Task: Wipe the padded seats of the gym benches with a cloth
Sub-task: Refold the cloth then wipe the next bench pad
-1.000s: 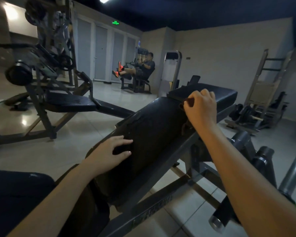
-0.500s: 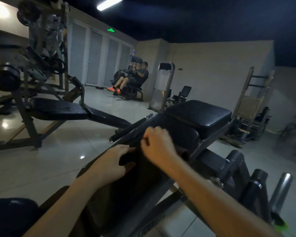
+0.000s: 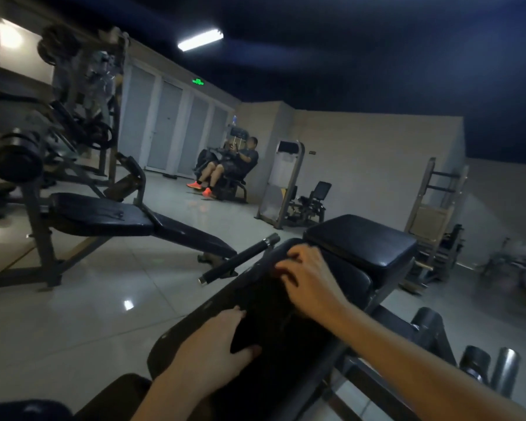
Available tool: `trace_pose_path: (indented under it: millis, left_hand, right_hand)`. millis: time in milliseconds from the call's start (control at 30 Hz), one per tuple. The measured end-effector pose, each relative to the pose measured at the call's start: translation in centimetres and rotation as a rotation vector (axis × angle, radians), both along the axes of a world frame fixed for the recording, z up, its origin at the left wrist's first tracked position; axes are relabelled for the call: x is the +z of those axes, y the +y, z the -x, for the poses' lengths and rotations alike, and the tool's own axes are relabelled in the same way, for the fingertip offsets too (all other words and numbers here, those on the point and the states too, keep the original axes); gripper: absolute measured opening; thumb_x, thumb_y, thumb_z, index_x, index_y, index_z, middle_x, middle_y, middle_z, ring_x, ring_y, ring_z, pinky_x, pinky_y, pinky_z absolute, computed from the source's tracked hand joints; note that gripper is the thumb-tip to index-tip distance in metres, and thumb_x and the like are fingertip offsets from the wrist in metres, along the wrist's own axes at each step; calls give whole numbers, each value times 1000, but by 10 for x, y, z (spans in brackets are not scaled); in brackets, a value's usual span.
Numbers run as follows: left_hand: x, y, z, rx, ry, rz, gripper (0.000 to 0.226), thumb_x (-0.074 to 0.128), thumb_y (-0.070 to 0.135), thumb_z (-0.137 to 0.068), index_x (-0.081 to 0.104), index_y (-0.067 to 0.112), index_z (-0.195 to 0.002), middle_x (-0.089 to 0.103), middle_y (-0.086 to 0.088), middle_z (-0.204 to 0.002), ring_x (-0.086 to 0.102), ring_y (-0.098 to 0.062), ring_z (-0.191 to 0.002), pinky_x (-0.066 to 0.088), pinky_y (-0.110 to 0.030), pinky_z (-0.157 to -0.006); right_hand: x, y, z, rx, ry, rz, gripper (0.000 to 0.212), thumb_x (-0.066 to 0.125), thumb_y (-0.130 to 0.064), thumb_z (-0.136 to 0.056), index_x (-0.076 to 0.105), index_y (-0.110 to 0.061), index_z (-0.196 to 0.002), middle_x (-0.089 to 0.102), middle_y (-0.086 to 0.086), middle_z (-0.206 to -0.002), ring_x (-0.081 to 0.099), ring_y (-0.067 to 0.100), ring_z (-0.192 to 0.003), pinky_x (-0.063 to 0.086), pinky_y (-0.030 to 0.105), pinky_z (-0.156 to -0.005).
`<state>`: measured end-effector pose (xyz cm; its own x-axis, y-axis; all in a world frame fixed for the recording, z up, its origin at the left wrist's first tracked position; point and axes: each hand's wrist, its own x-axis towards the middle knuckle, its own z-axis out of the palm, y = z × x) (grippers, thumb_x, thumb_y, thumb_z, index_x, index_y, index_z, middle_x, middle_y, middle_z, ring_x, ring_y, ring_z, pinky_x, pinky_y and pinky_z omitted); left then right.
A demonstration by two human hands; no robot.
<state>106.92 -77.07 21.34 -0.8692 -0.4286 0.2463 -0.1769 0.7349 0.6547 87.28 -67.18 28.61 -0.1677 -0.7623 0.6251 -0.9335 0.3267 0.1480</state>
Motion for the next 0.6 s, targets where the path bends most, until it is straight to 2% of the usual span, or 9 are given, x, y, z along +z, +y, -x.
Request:
trace_pose_path:
  millis: [67,133,233,333,400,467,533,600]
  left_hand:
    - [-4,1,-1,-21,-12,29,64,55,57,-90,34,37,-147,32,15,-155,35,-3,-138,35,-32,-114]
    - [-9,4,-2,7,-32,78,69,49,55,-95,21,33,-154,15,14,-161,17,-5,-147,21,-30,-120]
    - [-11,7,-1,38,-34,103,71,48,52,-97,14,31,-156,10,12,-163,10,-6,-149,16,-29,-119]
    - [-10,8,0,47,-51,118,71,48,49,-98,12,29,-156,8,11,-163,9,-7,-149,17,-29,-119]
    - [-9,9,0,47,-65,128,70,47,49,-98,13,28,-156,10,10,-163,11,-8,-149,19,-30,-119]
    - [-8,11,0,51,-87,141,69,47,50,-98,16,29,-155,22,8,-160,27,-11,-145,29,-32,-117]
    - [-6,11,0,57,-100,142,64,49,51,-96,25,32,-152,44,7,-146,49,-9,-126,45,-30,-105]
    - [-4,11,-1,54,-92,136,59,51,51,-95,32,32,-148,51,8,-136,54,-6,-116,48,-29,-99]
  right_hand:
    - [16,-17,21,-154,11,52,25,60,-20,-94,67,-18,-118,48,5,-124,41,19,-112,38,28,-97]
    - [28,-37,36,-272,-19,102,27,54,-20,-97,62,-14,-122,48,10,-125,41,24,-114,39,32,-96]
    - [31,-63,40,-378,-113,201,24,52,-18,-99,62,-11,-119,55,12,-120,44,28,-112,42,36,-93]
    - [16,-80,21,-307,-130,152,19,55,-18,-97,65,-12,-111,58,9,-111,48,24,-108,45,33,-91]
    - [-3,-89,-1,-180,-147,7,13,57,-18,-95,66,-14,-104,60,6,-102,54,20,-101,48,34,-93]
    - [-21,-93,-26,-58,-151,-145,13,58,-21,-95,66,-15,-103,62,3,-98,59,17,-91,51,37,-92]
    - [-29,-92,-45,31,-117,-224,18,57,-21,-96,65,-13,-110,60,5,-107,56,19,-99,47,37,-97]
    - [-26,-85,-45,74,-36,-262,22,56,-22,-97,64,-13,-115,57,7,-114,52,20,-106,45,36,-98]
